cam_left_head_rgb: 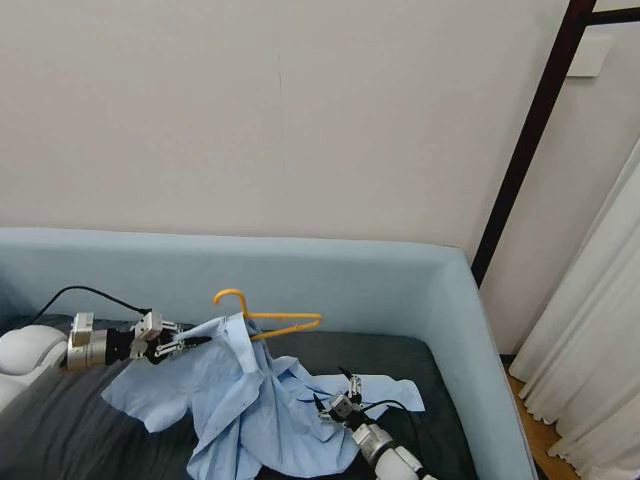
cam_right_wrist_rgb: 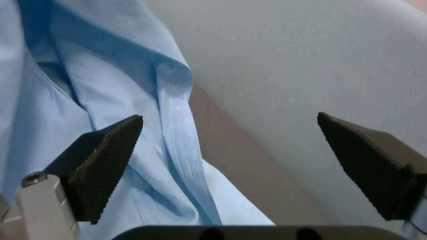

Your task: Pick up the clothes from the sofa and hang them on the clothes hanger.

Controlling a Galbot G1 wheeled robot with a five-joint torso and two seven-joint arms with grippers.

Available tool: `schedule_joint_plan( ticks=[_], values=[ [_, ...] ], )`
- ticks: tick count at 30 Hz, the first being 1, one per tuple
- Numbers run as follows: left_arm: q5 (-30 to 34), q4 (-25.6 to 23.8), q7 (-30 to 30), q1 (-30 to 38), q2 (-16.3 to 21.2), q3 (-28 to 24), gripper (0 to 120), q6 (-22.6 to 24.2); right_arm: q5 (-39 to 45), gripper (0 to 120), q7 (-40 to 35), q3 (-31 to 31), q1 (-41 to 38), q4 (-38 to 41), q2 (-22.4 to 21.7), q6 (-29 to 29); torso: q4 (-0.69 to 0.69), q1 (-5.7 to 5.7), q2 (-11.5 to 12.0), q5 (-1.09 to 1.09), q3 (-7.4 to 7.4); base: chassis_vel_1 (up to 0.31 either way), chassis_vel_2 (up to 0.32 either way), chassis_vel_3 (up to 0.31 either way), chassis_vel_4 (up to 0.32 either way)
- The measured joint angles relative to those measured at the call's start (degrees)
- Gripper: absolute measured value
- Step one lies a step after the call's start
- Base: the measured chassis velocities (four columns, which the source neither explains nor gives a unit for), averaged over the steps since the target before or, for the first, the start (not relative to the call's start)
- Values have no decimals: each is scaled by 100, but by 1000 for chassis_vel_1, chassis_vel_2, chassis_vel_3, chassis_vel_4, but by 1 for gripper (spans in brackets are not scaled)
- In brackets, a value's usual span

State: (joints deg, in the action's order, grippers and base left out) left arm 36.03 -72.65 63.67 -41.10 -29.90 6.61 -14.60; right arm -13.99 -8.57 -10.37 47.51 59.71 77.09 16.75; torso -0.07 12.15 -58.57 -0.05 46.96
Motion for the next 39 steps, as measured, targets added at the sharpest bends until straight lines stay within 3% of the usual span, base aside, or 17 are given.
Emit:
schedule_joint_plan(
  ticks=[11, 18, 22, 33, 37, 39],
  values=[
    [-260, 465, 124, -53, -207, 47, 7, -264, -280, 100, -62, -55, -201, -83, -65, -217, -2, 0, 0, 0, 0, 0, 0, 0, 0],
    [-232, 511, 99, 172, -305, -86, 7, -265, 261, 100, 804, -197, -785, -467, 33, -568, 0, 0, 0, 0, 0, 0, 0, 0, 0],
    [-217, 562, 82, 242, -317, -124, 7, -265, 573, 93, 1416, -80, -1114, -965, 281, -818, -1, 0, 0, 0, 0, 0, 0, 0, 0],
    [-193, 668, 34, 372, -193, -187, 7, -264, -322, 98, 2067, 590, -1347, -1790, 818, -1000, 1, 0, 0, 0, 0, 0, 0, 0, 0],
    [-188, 663, -5, 361, -201, -179, 7, -264, -467, 93, 2073, 713, -1364, -1969, 887, -1004, 0, 0, 0, 0, 1, 0, 0, 0, 0],
    [-186, 663, -23, 339, -220, -161, 7, -273, -423, 83, 2071, 731, -1366, -1985, 899, -1004, -1, 0, 0, -1, 0, 0, 0, 0, 0]
  ],
)
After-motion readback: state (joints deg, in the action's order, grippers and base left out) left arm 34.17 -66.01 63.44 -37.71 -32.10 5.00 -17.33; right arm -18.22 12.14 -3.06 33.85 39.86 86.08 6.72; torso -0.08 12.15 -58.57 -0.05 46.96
